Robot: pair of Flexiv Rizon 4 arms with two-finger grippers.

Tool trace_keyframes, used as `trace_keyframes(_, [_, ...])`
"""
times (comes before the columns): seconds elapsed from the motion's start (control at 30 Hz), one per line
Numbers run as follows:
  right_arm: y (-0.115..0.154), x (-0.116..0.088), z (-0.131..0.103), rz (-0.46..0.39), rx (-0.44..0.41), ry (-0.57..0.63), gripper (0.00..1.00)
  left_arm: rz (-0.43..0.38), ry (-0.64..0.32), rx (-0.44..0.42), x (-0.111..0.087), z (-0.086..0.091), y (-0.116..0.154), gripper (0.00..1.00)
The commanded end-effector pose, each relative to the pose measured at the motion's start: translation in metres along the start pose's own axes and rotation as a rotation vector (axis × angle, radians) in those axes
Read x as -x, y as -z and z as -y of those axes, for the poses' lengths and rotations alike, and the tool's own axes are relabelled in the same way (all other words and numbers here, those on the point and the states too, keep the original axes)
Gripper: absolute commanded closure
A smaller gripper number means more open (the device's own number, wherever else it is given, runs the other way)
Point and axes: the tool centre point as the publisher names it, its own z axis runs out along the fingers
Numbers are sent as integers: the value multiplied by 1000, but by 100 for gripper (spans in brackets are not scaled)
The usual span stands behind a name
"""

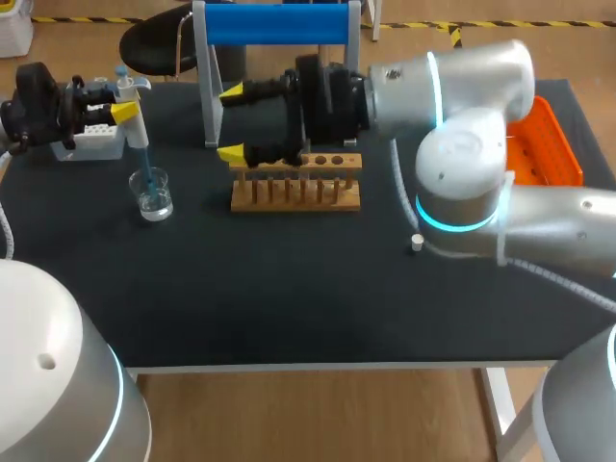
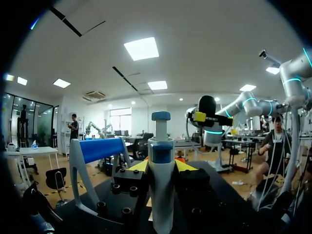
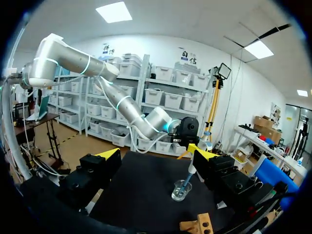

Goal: Invert the test tube, pick up the pipette, mount the tip to pipette, aspirate from beaker and dispense into the tube, eject the tip, return the pipette, and cap with the stopper.

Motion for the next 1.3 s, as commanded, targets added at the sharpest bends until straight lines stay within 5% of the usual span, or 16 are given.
trace_keyframes(0.03, [12, 10, -15, -368, -37, 5, 0, -4, -1, -1, 1, 0, 1, 100])
trace_keyframes(0.6, [-35, 60, -43, -330, 24, -29, 0, -4, -1, -1, 1, 0, 1, 100])
trace_keyframes(0.67, [-42, 68, -44, -309, 35, -43, 26, -4, -1, -1, 1, 0, 1, 100])
trace_keyframes(0.7, [-46, 71, -44, -299, 37, -47, 47, -4, -1, -1, 1, 0, 1, 100])
trace_keyframes(0.8, [-56, 78, -44, -258, 41, -51, 73, -4, -1, -1, 1, 0, 1, 100])
trace_keyframes(0.83, [-59, 81, -44, -241, 41, -55, 97, -4, -1, -1, 1, 0, 1, 100])
trace_keyframes(1.3, [-103, 106, -38, -130, 73, -124, 100, -4, -1, -1, 1, 0, 1, 100])
